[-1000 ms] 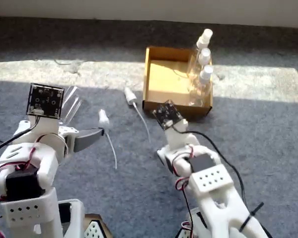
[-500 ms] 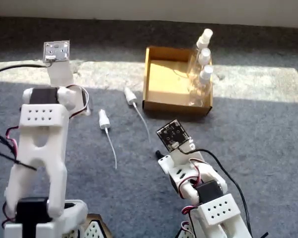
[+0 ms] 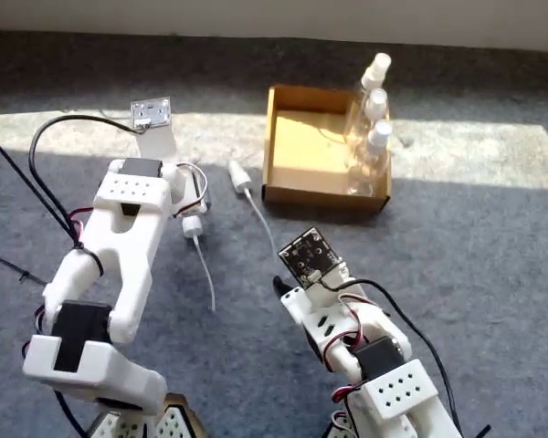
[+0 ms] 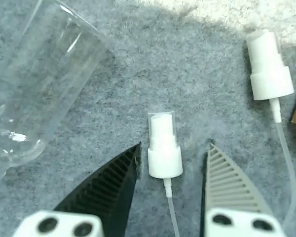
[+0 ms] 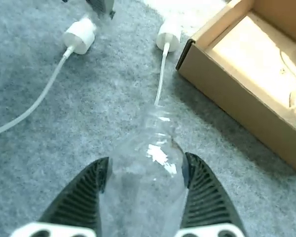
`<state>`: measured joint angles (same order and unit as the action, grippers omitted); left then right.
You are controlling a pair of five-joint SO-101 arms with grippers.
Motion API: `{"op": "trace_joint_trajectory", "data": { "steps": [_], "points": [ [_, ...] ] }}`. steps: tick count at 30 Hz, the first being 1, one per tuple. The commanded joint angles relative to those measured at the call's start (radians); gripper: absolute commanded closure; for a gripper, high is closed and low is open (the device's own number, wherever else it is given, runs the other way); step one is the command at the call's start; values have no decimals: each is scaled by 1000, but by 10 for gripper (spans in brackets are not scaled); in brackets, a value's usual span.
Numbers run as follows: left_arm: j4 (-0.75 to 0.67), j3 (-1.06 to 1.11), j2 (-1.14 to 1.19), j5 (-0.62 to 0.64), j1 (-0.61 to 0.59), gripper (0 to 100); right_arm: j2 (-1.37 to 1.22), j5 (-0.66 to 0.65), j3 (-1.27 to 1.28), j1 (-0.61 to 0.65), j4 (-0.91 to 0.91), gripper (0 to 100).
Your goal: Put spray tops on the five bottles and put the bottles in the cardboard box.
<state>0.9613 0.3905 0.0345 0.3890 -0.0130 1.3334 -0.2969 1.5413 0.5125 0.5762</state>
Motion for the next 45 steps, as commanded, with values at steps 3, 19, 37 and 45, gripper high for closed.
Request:
{"op": "trace_joint_trajectory", "data": {
  "steps": [3,19,37,45],
  "points": [
    [-75,-19,96,26,19,814,1,-5,-4,10,-15,994],
    [-11,-99,157,31,7,921,1,-5,-7,10,-15,994],
    [292,-298,-881,-161,183,919,2,-3,-77,202,-275,994],
    [172,-294,-888,-167,286,922,4,51,-70,199,-381,994]
  ]
}}
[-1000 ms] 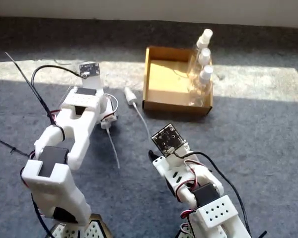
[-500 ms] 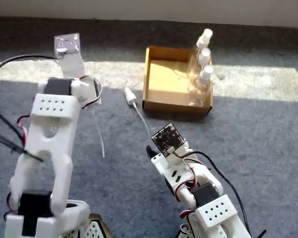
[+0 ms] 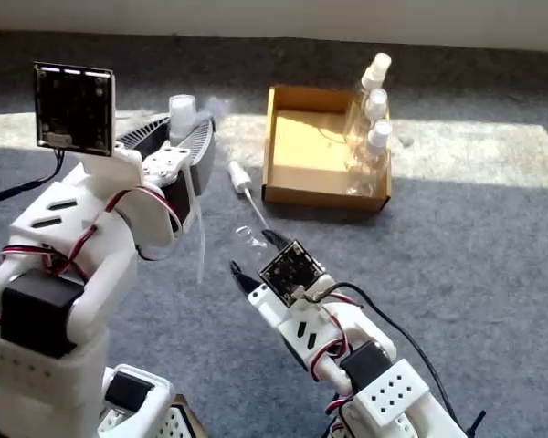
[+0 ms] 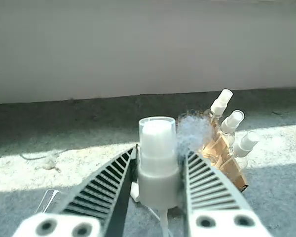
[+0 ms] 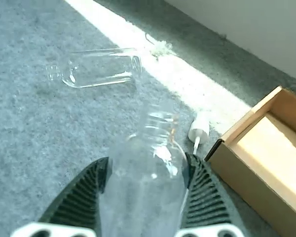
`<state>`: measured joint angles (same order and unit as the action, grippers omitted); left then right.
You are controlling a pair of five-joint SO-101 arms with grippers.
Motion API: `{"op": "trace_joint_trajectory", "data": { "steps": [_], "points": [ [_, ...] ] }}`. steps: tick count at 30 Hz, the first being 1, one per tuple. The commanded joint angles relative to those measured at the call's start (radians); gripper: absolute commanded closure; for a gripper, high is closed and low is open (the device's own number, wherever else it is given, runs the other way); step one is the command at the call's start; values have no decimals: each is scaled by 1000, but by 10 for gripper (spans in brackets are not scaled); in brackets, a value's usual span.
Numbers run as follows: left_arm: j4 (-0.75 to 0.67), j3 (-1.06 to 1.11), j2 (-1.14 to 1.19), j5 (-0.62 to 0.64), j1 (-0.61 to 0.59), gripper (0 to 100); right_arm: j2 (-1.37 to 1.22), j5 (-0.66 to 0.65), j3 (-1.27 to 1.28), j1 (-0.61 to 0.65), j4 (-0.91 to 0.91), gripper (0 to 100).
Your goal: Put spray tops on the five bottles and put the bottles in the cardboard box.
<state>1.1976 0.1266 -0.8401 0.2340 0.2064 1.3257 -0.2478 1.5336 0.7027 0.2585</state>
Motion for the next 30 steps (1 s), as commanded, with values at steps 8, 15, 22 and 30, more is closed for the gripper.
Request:
{"op": "trace_joint_trajectory", "data": {
  "steps": [8,15,22,30],
  "points": [
    [-201,42,-15,-11,91,923,12,5,-50,7,-82,994],
    [-347,96,-13,-8,96,923,12,3,-50,7,-84,994],
    [-517,268,-13,-8,96,923,12,8,-56,7,-84,994],
    [-677,387,-13,-15,79,923,12,8,-51,7,-84,994]
  ]
}}
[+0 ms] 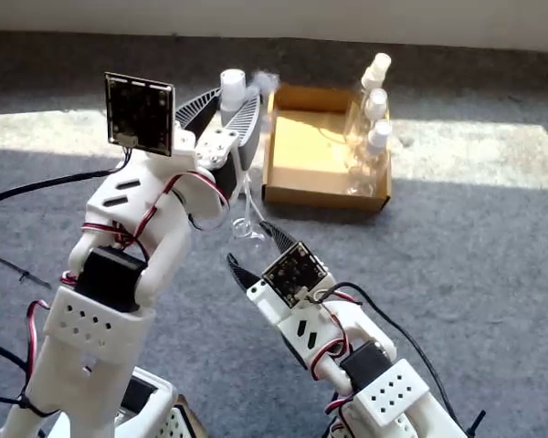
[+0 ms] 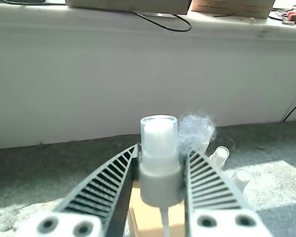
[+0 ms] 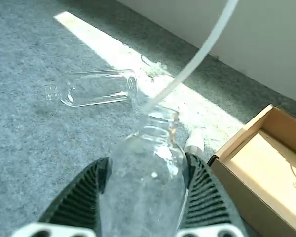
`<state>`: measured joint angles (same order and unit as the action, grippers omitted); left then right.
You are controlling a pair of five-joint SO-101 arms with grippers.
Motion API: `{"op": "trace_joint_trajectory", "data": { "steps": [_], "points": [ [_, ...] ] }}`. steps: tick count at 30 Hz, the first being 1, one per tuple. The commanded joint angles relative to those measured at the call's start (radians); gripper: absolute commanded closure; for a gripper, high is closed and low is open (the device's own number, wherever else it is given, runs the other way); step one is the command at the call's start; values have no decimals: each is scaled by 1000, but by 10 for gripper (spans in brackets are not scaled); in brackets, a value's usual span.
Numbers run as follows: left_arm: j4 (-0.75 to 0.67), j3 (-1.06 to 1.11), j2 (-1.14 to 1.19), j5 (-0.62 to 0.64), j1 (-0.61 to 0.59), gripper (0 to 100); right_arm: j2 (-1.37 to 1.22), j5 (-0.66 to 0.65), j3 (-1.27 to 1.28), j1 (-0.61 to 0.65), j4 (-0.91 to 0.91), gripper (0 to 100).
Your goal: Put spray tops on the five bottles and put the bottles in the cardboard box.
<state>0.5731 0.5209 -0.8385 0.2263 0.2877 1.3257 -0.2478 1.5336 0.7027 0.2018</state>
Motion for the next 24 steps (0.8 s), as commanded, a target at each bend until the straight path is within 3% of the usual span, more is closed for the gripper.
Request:
{"op": "trace_joint_trajectory", "data": {
  "steps": [1,8,16,22,24],
  "points": [
    [-52,-13,-15,-8,-13,923,12,8,-51,7,-27,994],
    [-84,-58,145,-5,-84,923,12,8,-51,7,-27,994],
    [-91,-94,214,0,-74,923,12,8,-54,5,-27,994],
    [43,-77,203,3,-62,923,12,17,-58,-73,-27,994],
    [75,-51,174,3,-42,923,12,80,-59,-105,-27,994]
  ]
}}
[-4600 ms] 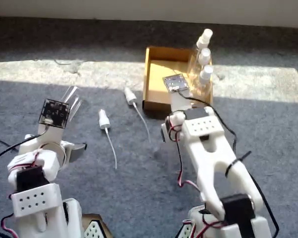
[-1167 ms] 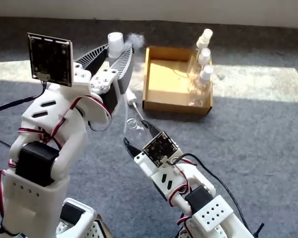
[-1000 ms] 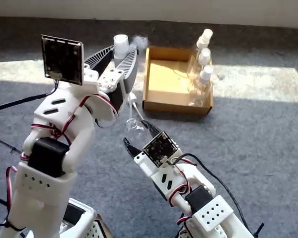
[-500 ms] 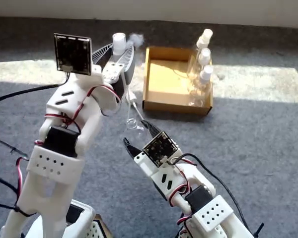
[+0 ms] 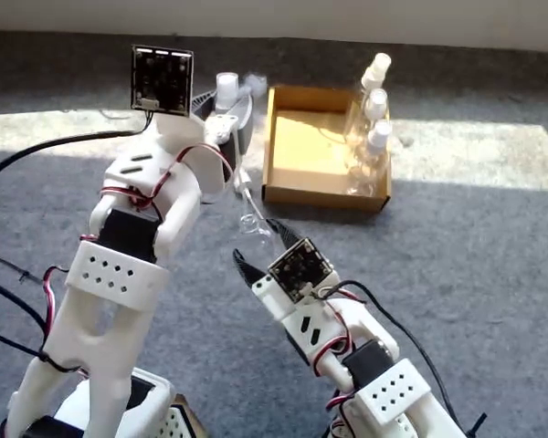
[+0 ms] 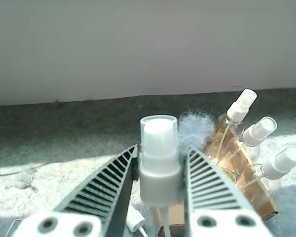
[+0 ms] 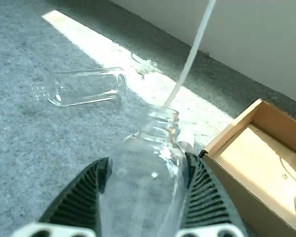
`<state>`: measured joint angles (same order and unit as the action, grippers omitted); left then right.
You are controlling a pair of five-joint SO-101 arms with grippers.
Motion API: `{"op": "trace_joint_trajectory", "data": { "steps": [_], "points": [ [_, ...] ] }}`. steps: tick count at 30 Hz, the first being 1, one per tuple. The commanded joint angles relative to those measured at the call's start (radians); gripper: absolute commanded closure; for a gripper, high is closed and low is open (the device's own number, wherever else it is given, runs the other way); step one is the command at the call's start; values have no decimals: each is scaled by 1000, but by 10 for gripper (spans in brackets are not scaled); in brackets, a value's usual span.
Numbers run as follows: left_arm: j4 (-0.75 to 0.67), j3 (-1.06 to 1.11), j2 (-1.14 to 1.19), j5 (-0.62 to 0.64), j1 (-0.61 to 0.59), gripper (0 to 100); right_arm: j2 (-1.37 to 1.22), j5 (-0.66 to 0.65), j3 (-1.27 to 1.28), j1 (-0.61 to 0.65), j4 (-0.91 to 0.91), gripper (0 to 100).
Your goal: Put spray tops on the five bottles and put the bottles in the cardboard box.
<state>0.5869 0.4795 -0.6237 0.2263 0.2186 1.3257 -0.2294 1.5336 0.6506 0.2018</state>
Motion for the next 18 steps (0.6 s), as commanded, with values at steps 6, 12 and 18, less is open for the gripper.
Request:
{"op": "trace_joint_trajectory", "data": {
  "steps": [6,12,18],
  "points": [
    [64,150,-199,-3,182,923,10,126,-58,-85,-27,994],
    [63,236,-213,0,260,923,10,124,-53,-82,-21,994],
    [61,320,-213,2,254,920,10,124,-51,-85,-21,994]
  ]
}}
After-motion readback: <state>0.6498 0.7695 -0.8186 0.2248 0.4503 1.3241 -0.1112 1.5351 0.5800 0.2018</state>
